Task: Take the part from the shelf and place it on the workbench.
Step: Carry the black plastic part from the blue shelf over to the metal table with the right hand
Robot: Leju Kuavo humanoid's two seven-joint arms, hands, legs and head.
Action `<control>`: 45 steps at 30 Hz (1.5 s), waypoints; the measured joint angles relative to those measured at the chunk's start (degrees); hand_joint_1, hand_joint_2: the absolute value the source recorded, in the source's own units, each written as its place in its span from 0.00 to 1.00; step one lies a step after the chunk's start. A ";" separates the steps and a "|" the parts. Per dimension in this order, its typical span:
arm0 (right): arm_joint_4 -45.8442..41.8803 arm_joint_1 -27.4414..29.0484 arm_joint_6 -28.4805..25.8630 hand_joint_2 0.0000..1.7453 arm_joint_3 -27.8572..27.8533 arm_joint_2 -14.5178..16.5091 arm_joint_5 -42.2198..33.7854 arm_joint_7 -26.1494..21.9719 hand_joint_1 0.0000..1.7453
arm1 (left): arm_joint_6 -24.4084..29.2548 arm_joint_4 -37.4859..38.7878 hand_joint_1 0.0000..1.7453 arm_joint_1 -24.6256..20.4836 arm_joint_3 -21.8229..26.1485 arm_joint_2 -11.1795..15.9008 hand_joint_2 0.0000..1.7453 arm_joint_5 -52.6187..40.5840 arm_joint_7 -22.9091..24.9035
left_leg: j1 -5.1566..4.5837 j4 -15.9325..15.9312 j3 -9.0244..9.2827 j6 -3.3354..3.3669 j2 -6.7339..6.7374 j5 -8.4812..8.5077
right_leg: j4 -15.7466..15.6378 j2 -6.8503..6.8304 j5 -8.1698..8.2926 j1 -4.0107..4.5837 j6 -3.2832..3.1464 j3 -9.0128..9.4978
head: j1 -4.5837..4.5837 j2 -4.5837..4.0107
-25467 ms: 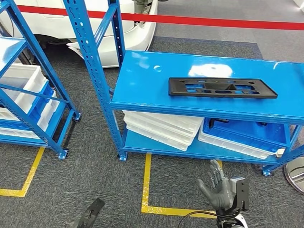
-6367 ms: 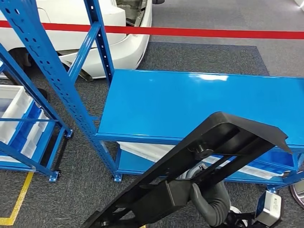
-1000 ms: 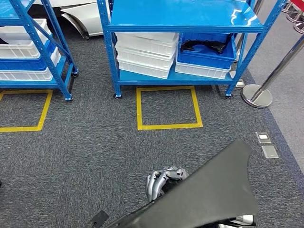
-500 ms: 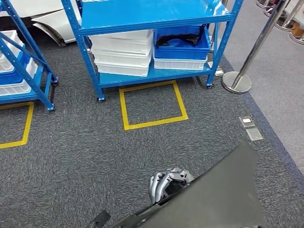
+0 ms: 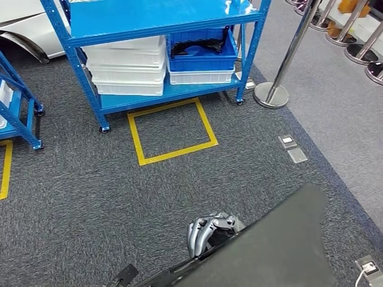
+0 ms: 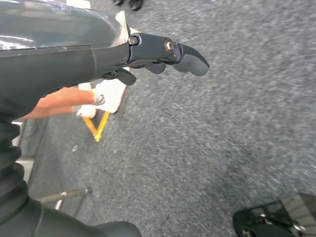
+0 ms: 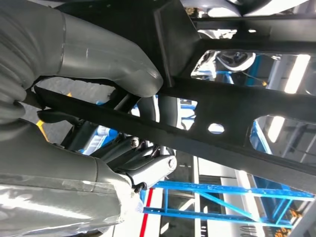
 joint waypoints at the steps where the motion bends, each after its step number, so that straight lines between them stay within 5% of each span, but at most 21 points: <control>1: -0.02 -0.04 0.00 1.00 0.01 -0.03 0.00 -0.01 1.00 | -0.04 0.00 0.00 0.01 -0.02 0.02 1.00 0.02 -0.01 | -0.07 -0.01 0.00 0.11 0.61 0.01 | 3.46 -1.18 -1.90 0.03 0.26 -1.49 | 0.13 -0.01; 3: -0.01 0.00 0.00 1.00 0.01 -0.10 0.01 -0.01 1.00 | -0.13 0.00 0.00 0.11 -0.04 0.03 1.00 0.03 -0.01 | -0.15 0.00 -0.04 0.14 1.97 -0.01 | 10.32 -2.13 -4.72 -0.14 0.63 -4.41 | 0.19 -0.01; 4: -0.01 0.03 0.00 1.00 0.01 -0.15 0.02 -0.01 1.00 | -0.14 0.00 0.00 0.11 -0.04 0.03 1.00 0.03 -0.01 | -0.15 0.00 -0.04 0.11 2.61 -0.02 | 11.48 -2.30 -4.74 -0.22 0.75 -4.75 | 0.18 -0.01; 5: -0.01 0.06 0.00 1.00 0.01 -0.20 0.02 -0.01 1.00 | -0.16 0.00 0.00 0.05 -0.05 0.03 1.00 0.03 -0.01 | -0.14 0.01 0.00 0.06 3.18 -0.06 | 10.32 -2.54 -3.70 -0.27 0.81 -3.92 | 0.19 -0.01; 9: -0.12 -0.06 -0.02 1.00 0.02 -0.28 0.03 0.00 1.00 | -0.27 0.00 0.00 -0.17 -0.14 0.03 1.00 -0.01 -0.01 | -0.35 0.04 0.33 -0.74 4.75 -0.33 | -3.18 -5.47 1.33 0.10 0.17 3.35 | 0.17 -0.01; 13: -0.28 -0.05 -0.10 1.00 0.01 -0.37 0.05 -0.01 1.00 | -0.35 0.00 0.00 -0.29 -0.20 0.02 1.00 -0.14 0.01 | -0.38 0.01 0.41 -1.89 5.64 -0.67 | -4.29 -4.35 1.59 0.45 -1.39 3.33 | 0.09 -0.01; 15: -0.42 -0.12 -0.12 1.00 0.00 -0.37 0.06 -0.02 1.00 | -0.36 0.00 0.00 -0.34 -0.23 0.01 1.00 -0.24 0.01 | -0.24 3.24 -0.84 -2.14 4.16 -3.13 | -4.54 -3.49 1.91 0.29 -2.26 3.29 | 0.03 -0.01; 17: -0.46 -0.15 -0.14 1.00 -0.01 -0.36 0.07 -0.03 1.00 | -0.38 0.00 0.00 -0.18 -0.23 0.01 1.00 -0.27 0.01 | -0.34 10.90 -4.13 -2.04 2.40 -7.00 | -4.56 -2.50 2.02 0.37 -2.79 3.18 | -0.04 -0.01; 19: -0.44 -0.08 -0.15 1.00 -0.01 -0.36 0.07 -0.03 1.00 | -0.40 0.00 0.00 0.03 -0.23 0.02 1.00 -0.28 0.01 | -0.62 16.44 -6.79 -1.79 1.88 -8.43 | -4.55 -1.21 2.07 0.65 -2.99 3.16 | -0.06 -0.01; 21: -0.44 -0.06 -0.16 1.00 -0.01 -0.37 0.07 -0.03 1.00 | -0.42 0.00 0.00 0.04 -0.23 0.02 1.00 -0.31 0.01 | -0.99 13.44 -5.73 -1.01 1.43 -5.44 | -4.54 0.23 2.10 0.97 -3.04 3.28 | -0.04 0.00; 24: -0.46 -0.12 -0.17 1.00 -0.01 -0.36 0.07 -0.03 1.00 | -0.42 0.00 0.00 -0.01 -0.25 0.16 1.00 -0.35 0.01 | -1.48 2.83 -1.32 0.75 -1.78 0.22 | -4.44 2.14 2.14 1.25 -2.94 3.28 | 0.02 -0.01; 26: -0.46 -0.13 -0.17 1.00 -0.01 -0.37 0.07 -0.03 1.00 | -0.43 0.00 0.00 -0.02 -0.27 0.27 1.00 -0.38 0.02 | -1.60 0.72 -0.49 1.05 -2.69 0.57 | -4.37 3.19 2.33 1.08 -2.58 2.81 | 0.05 -0.01; 28: -0.54 -0.07 -0.17 1.00 -0.01 -0.40 0.07 -0.03 1.00 | -0.44 0.00 0.00 -0.19 -0.29 0.21 1.00 -0.47 0.07 | -1.45 -0.31 -0.17 0.86 -1.64 0.58 | -4.27 3.64 2.38 1.06 -2.00 2.32 | 0.01 -0.01; 30: -0.69 -0.15 -0.17 1.00 0.01 -0.47 0.07 -0.04 1.00 | -0.44 0.00 0.00 -0.33 -0.30 0.17 1.00 -0.63 0.13 | -1.04 -1.19 0.21 0.81 -0.38 0.74 | -1.82 1.44 0.62 1.23 -1.38 1.10 | 0.11 -0.01; 32: -0.78 -0.24 -0.19 1.00 0.04 -0.52 0.07 -0.05 1.00 | -0.45 0.00 0.00 -0.24 -0.30 0.17 1.00 -0.82 0.20 | -0.90 -1.37 0.43 0.81 0.92 0.75 | 4.85 -1.31 -2.85 0.88 -0.71 -2.03 | 0.20 0.01; 34: -0.74 -0.18 -0.20 1.00 0.05 -0.59 0.07 -0.05 1.00 | -0.47 0.00 0.00 -0.08 -0.30 0.17 1.00 -0.93 0.31 | -0.81 -1.35 0.53 0.64 2.37 0.59 | 10.86 -2.15 -4.57 0.26 0.01 -5.08 | 0.18 0.00; 36: -0.70 -0.14 -0.20 1.00 0.05 -0.63 0.07 -0.05 1.00 | -0.48 0.00 0.00 -0.09 -0.30 0.16 1.00 -0.94 0.40 | -0.62 -1.34 0.79 0.27 3.63 0.32 | 8.92 -2.75 -2.35 -0.27 0.58 -4.17 | 0.18 -0.01; 38: -0.69 -0.18 -0.20 1.00 0.05 -0.64 0.07 -0.05 1.00 | -0.53 0.00 0.00 -0.17 -0.30 0.16 1.00 -0.96 0.43 | -0.48 -1.35 1.33 -0.38 4.56 -0.10 | 0.82 -4.71 1.28 -0.32 0.89 0.07 | 0.22 -0.01; 41: -0.70 -0.26 -0.22 1.00 0.05 -0.63 0.07 -0.04 1.00 | -0.68 0.00 0.00 -0.21 -0.30 0.17 1.00 -0.98 0.46 | -0.75 -1.30 1.74 -1.32 5.60 -0.55 | -4.43 -6.02 2.40 0.26 -0.23 2.53 | 0.20 0.00; 43: -0.72 -0.21 -0.27 1.00 0.04 -0.63 0.07 -0.03 1.00 | -0.80 0.00 0.00 -0.27 -0.30 0.17 1.00 -0.96 0.50 | -0.61 -1.34 1.90 -1.86 6.21 -0.84 | -4.48 -4.88 2.51 0.30 -1.26 2.29 | 0.19 0.01; 45: -0.75 -0.24 -0.29 1.00 0.05 -0.57 0.07 -0.03 1.00 | -0.84 0.00 0.00 -0.34 -0.30 0.16 1.00 -0.94 0.51 | -0.35 0.58 1.23 -2.21 4.95 -2.58 | -4.64 -3.91 2.65 0.21 -2.10 2.28 | 0.16 0.01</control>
